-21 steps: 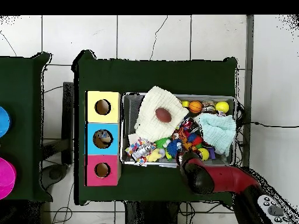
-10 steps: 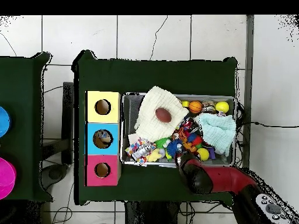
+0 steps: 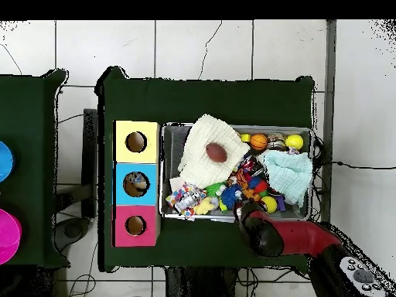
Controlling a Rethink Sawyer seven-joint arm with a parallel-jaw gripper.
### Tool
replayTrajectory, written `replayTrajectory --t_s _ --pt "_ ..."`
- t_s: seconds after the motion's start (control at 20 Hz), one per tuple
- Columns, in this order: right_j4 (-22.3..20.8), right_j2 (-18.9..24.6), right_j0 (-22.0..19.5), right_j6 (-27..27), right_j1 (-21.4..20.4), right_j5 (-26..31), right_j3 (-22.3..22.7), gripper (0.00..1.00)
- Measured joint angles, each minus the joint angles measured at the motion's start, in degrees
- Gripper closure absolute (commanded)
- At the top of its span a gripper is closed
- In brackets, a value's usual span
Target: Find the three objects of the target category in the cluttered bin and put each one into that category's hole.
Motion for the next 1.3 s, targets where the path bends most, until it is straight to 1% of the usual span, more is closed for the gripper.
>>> replayTrajectory --t_s 0.65,1.3 --pt "0.0 0.0 -1.0 0.0 0.2 0.0 0.0 0.0" --pt "-1.5 -0.2 -1.0 0.0 2.1 -0.9 -1.1 0.0"
